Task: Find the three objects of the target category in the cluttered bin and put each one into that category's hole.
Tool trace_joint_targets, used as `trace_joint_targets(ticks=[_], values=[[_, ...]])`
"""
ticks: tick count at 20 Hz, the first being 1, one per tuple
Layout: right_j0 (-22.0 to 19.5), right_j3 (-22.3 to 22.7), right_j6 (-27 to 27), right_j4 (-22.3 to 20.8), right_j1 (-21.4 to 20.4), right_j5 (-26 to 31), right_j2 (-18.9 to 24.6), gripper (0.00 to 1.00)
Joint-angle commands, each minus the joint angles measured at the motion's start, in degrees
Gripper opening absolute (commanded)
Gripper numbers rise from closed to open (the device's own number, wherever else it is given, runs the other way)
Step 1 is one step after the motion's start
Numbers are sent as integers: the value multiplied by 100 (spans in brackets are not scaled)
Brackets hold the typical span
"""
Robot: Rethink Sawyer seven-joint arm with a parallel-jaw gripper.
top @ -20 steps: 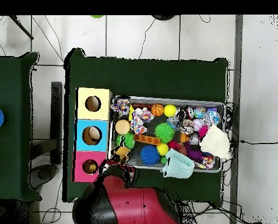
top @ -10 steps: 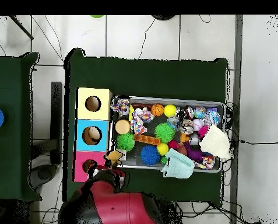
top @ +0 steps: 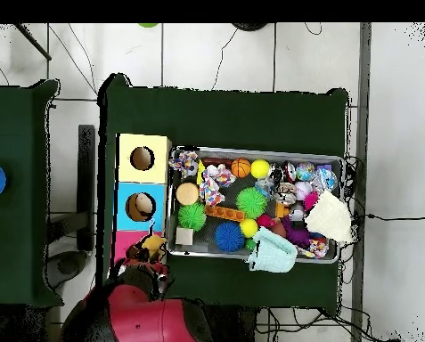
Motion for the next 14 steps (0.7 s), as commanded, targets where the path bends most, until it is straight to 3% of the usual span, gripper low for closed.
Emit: trace_joint_targets(ticks=[1,6,14], values=[[299,-434,1496,369,638,349,-262,0],[598,-554,1510,571,814,192,-459,0],[426,-565,1187,748,1183,-385,-418,0]])
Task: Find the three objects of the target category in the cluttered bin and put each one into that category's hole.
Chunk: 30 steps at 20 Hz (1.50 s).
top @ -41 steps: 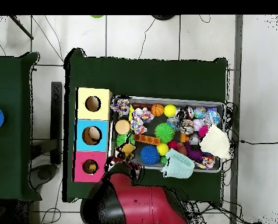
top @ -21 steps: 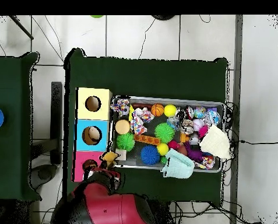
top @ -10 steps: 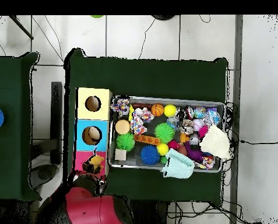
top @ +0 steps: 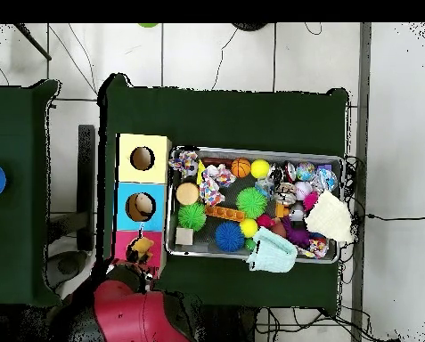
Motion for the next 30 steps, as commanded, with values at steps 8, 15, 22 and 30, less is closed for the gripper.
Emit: trace_joint_targets(ticks=[8,15,22,30], values=[[-328,-323,1003,320,671,-601,-16,0],[-347,-240,1076,358,876,-1005,15,0],[-32,-243,1216,567,997,-1075,-156,0],[45,-57,1289,771,1202,-1422,-145,0]])
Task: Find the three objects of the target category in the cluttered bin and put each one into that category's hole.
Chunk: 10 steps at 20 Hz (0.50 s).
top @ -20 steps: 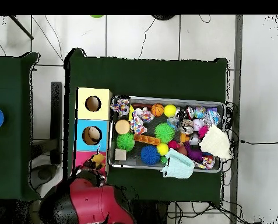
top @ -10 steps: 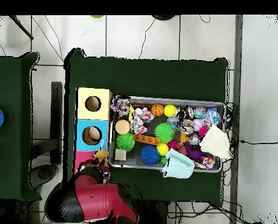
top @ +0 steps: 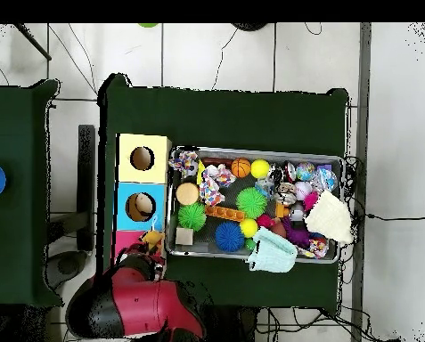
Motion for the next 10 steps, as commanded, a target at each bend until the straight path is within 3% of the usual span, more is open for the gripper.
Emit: trace_joint_targets(ticks=[1,10], values=[[40,16,1306,371,334,-570,57,0],[75,250,1255,543,442,-820,105,0]])
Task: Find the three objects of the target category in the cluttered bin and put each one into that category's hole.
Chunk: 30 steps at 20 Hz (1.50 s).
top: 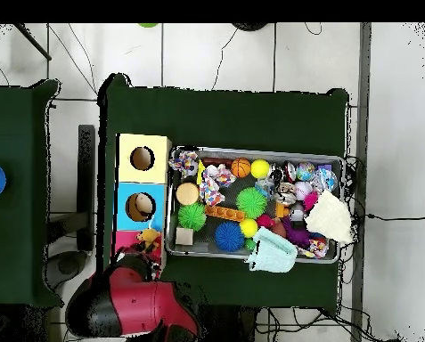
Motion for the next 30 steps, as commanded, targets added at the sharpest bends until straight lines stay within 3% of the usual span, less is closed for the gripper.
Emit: trace_joint_targets(ticks=[1,9,22,30], values=[[-60,191,1231,335,215,-368,117,0],[-47,302,1210,357,250,-481,174,0],[335,694,1394,758,136,-307,82,0],[311,717,1279,854,151,-338,151,0]])
